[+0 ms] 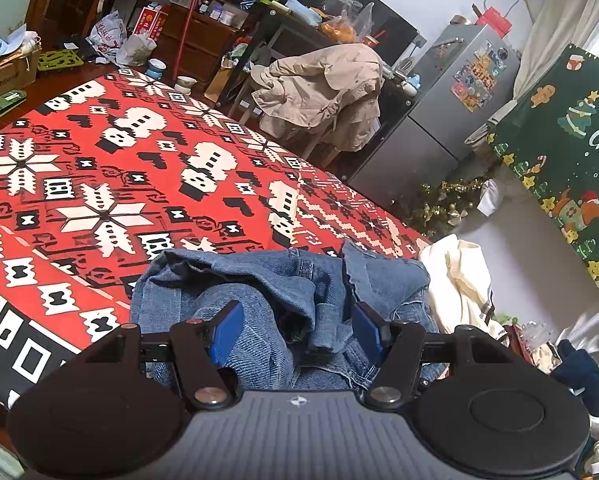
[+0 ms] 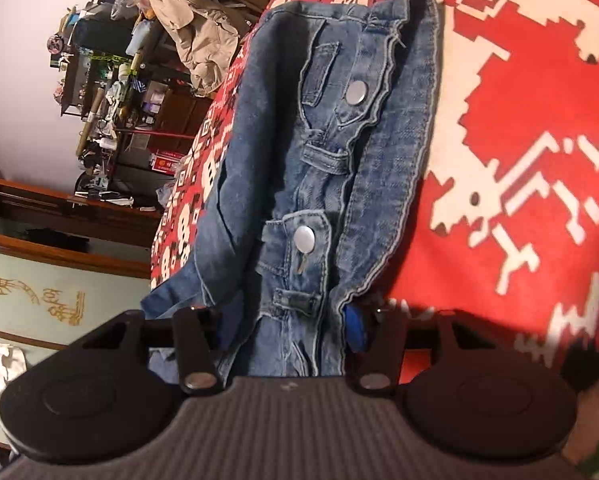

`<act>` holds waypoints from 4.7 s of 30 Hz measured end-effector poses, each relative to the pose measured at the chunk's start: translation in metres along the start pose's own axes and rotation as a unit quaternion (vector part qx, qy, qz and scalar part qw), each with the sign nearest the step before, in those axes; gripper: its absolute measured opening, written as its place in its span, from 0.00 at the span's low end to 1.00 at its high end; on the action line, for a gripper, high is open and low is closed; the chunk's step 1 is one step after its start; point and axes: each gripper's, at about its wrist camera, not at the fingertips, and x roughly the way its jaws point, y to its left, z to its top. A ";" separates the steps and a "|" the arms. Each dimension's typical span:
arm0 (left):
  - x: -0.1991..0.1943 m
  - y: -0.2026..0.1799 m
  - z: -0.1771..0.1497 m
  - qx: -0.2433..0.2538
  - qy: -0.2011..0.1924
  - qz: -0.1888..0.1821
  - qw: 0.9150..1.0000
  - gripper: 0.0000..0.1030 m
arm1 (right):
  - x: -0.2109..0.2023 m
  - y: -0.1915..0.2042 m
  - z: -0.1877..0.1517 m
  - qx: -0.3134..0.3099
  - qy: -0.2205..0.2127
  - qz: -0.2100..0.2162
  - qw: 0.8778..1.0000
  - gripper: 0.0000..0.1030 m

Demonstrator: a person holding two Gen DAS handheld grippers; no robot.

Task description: Fold clothes

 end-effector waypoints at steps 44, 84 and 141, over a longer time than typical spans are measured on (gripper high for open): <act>0.053 -0.045 0.053 0.038 0.028 0.074 0.996 0.09 | 0.029 0.072 0.007 -0.128 -0.057 -0.028 0.990 0.11; 0.004 -0.012 -0.018 -0.046 0.106 0.002 0.993 0.10 | -0.015 0.227 0.007 -0.375 -0.063 -0.043 0.924 0.11; -0.010 -0.004 0.055 -0.074 0.009 -0.054 0.996 0.11 | -0.098 0.151 0.046 -0.356 -0.189 -0.100 0.909 0.11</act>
